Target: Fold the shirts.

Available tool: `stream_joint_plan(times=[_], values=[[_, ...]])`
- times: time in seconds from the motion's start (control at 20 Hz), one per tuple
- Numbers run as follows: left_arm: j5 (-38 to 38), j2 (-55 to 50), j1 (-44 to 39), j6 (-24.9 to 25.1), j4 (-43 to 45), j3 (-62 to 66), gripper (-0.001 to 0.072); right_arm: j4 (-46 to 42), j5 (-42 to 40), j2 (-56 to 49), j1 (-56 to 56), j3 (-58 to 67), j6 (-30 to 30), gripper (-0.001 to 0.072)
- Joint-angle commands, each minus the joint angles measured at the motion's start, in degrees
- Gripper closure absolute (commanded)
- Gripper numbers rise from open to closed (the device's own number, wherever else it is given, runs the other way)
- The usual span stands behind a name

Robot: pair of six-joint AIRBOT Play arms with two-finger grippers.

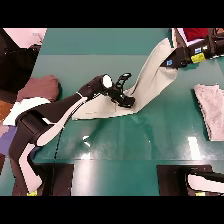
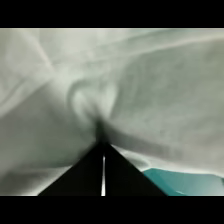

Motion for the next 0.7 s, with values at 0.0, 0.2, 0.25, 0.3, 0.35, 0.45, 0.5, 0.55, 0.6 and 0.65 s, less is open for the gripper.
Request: stream_joint_plan(times=[0.0,0.2,0.25,0.3,0.35,0.45,0.5,0.55,0.6,0.65], values=[[-0.2,3.74,2.36,0.24,1.44,0.2,0.0681,-0.04,-1.38,0.02,1.53,0.83,-0.07,0.0702],[-2.01,11.69,8.66,0.17,8.55,0.26,0.068,0.11,-2.25,-0.76,4.28,0.83,-1.05,0.0701],[-2.67,14.21,10.97,0.2,10.01,0.26,0.068,0.17,-2.27,-1.7,5.97,0.83,-1.11,0.0701],[-3.28,16.57,13.4,0.2,11.1,0.26,0.068,0.17,-2.56,-2.82,8.0,0.83,-1.46,0.0701],[-4.0,19.17,16.17,0.2,12.22,0.28,0.068,0.2,-3.26,-4.28,10.64,0.83,-2.8,0.0701],[-5.4,24.02,21.7,0.39,14.51,0.26,0.068,0.22,-6.49,-7.69,16.87,0.83,-3.74,0.0701],[-6.05,26.18,24.35,0.39,15.63,0.26,0.068,0.28,-8.87,-9.75,20.17,0.83,-4.0,0.0698],[-6.71,28.3,26.97,0.42,16.83,0.26,0.068,0.48,-12.17,-12.15,23.91,0.83,-4.9,0.0696],[-7.26,30.01,29.16,0.39,17.66,0.26,0.068,1.6,-15.76,-14.67,27.36,0.83,-6.38,0.0696],[-7.89,31.56,31.32,0.42,18.16,0.26,0.068,3.34,-20.85,-17.38,30.88,0.85,-7.63,0.0695]])
